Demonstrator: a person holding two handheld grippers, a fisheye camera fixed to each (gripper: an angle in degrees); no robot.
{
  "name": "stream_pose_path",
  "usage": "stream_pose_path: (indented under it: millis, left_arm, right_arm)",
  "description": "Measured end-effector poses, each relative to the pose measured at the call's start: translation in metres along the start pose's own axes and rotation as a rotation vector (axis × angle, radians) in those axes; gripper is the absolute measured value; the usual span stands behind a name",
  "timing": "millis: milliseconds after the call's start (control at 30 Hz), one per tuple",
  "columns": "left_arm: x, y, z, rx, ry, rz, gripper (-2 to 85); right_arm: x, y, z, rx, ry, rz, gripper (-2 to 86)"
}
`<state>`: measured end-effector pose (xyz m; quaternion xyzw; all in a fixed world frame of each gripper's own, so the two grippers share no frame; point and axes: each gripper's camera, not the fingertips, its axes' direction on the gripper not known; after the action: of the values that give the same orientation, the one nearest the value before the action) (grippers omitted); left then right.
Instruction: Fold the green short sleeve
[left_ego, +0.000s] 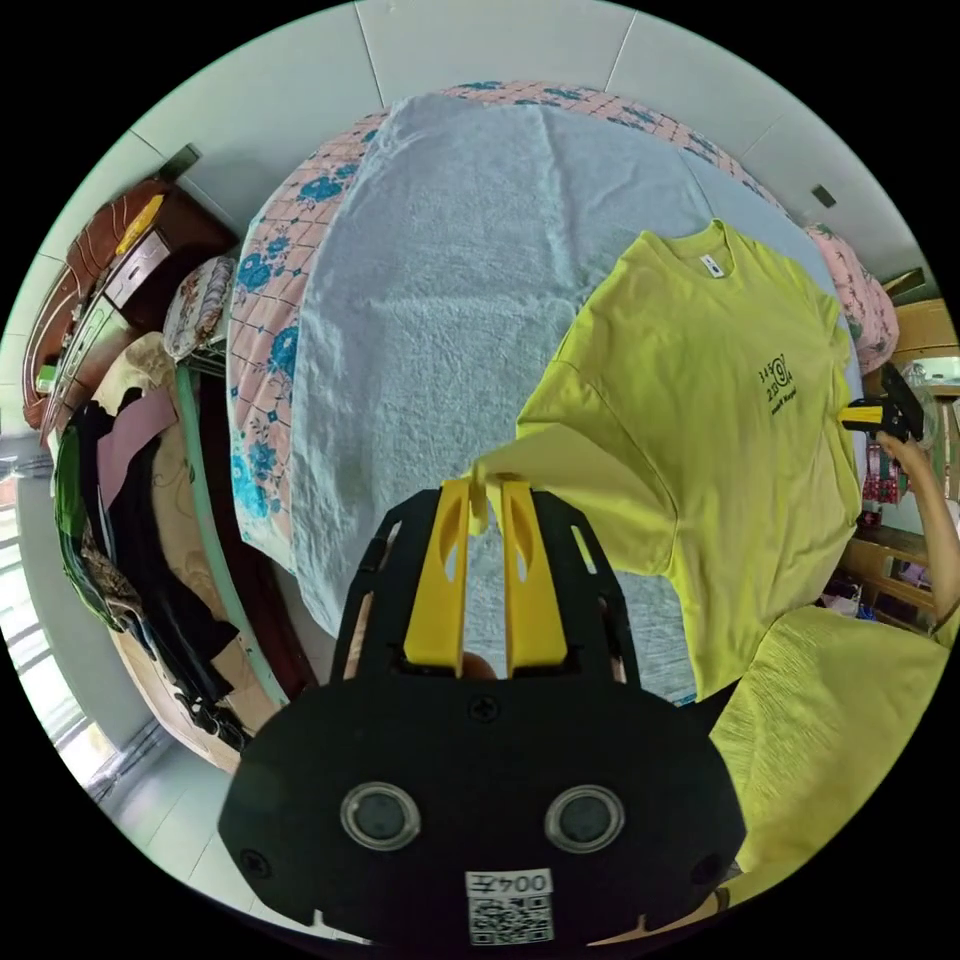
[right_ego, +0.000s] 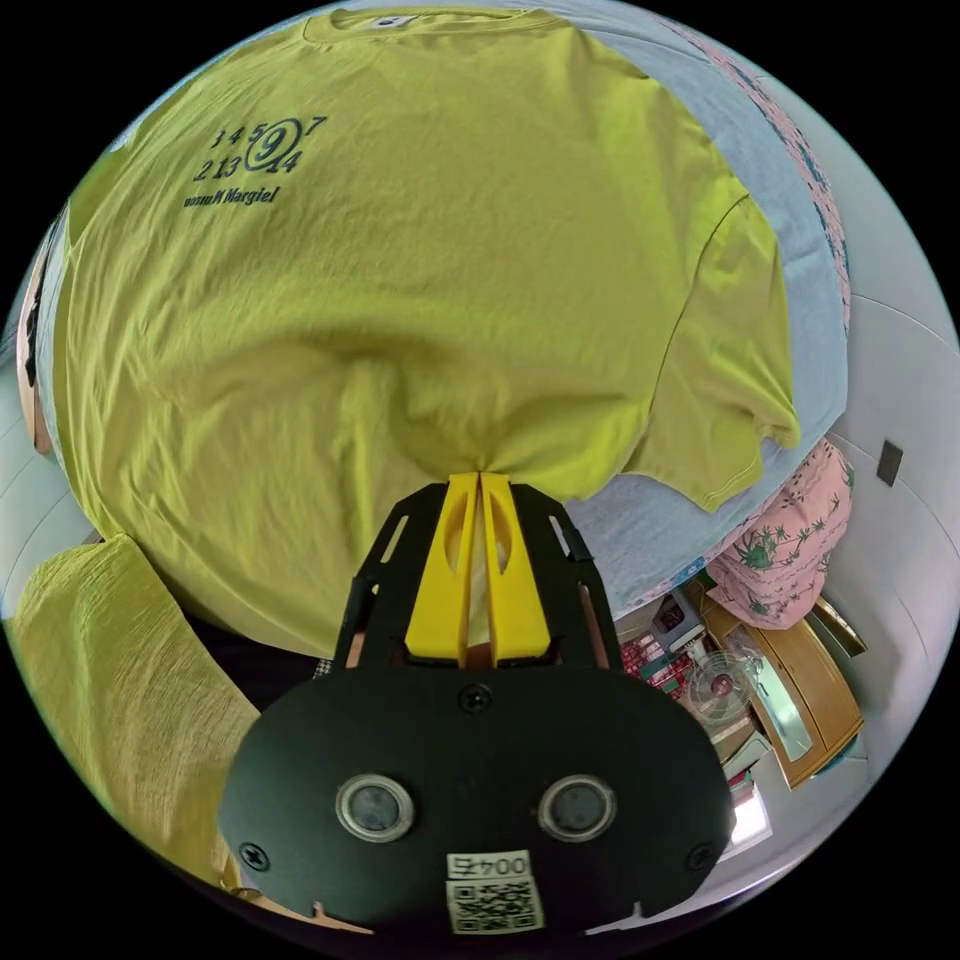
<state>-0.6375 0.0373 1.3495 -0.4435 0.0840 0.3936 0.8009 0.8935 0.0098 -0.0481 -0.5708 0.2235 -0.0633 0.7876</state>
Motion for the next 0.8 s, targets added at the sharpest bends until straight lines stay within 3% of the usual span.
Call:
stream_pose_path:
  millis: [233,367,600,800]
  left_arm:
    - [-0.051,0.053,0.024,0.204,0.075,-0.19,8.5]
    - [-0.064,0.091,0.062,0.223,0.193,-0.224,7.9]
    - [-0.059,0.097,0.087,0.277,0.205,-0.208,7.8]
    - [-0.059,0.095,0.094,0.247,0.153,-0.223,2.9]
  right_arm:
    - [0.007,-0.002,0.016,0.007,-0.056,0.025,-0.7]
    - [0.012,-0.002,0.024,0.013,-0.081,0.027,-0.6]
    - [0.014,-0.003,0.036,0.004,-0.081,0.016,-0.7]
    - [0.019,0.001,0.045,0.014,-0.09,0.024,-0.7]
